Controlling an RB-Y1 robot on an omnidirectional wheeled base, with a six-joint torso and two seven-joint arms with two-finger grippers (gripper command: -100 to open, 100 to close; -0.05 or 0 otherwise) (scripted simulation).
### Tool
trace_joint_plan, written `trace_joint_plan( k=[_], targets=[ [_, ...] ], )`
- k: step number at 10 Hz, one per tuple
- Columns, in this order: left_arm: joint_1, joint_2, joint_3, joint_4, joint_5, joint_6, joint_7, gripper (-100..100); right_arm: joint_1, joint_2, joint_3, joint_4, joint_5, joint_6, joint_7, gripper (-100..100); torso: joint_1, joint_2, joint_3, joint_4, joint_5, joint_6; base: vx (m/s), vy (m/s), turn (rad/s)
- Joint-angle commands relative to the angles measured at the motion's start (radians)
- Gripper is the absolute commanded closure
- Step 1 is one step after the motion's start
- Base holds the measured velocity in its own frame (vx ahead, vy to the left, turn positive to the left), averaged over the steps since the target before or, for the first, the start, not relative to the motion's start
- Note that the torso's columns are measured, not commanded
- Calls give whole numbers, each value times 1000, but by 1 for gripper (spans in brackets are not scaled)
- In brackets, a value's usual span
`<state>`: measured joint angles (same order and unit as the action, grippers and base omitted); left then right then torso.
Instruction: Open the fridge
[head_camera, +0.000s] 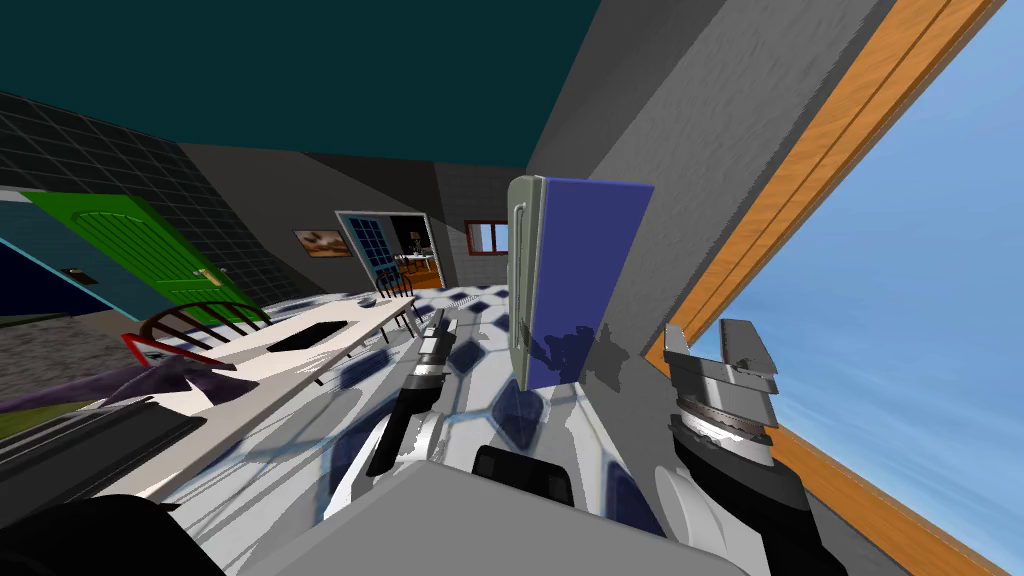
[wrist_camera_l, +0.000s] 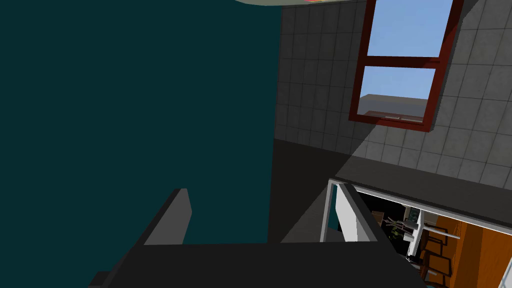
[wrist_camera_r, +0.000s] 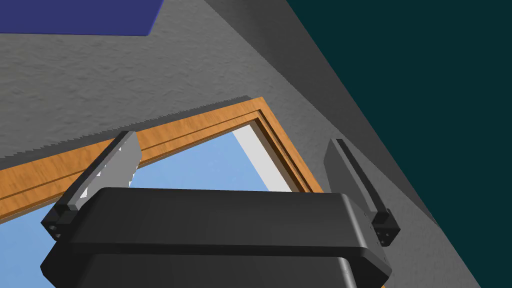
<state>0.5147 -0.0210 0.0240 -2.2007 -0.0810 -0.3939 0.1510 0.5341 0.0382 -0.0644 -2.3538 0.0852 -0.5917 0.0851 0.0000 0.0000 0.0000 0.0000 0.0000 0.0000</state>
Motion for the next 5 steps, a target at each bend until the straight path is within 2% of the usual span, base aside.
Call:
trace_joint_plan(
  k=[1, 5],
  targets=[
    [0, 0, 0, 0, 0, 0, 0, 0, 0, 0, 0, 0, 0, 0, 0, 0, 0, 40, -82, 41, 0, 0, 0, 0, 0],
    [0, 0, 0, 0, 0, 0, 0, 0, 0, 0, 0, 0, 0, 0, 0, 0, 0, 322, -644, 322, 0, 0, 0, 0, 0]
  ],
)
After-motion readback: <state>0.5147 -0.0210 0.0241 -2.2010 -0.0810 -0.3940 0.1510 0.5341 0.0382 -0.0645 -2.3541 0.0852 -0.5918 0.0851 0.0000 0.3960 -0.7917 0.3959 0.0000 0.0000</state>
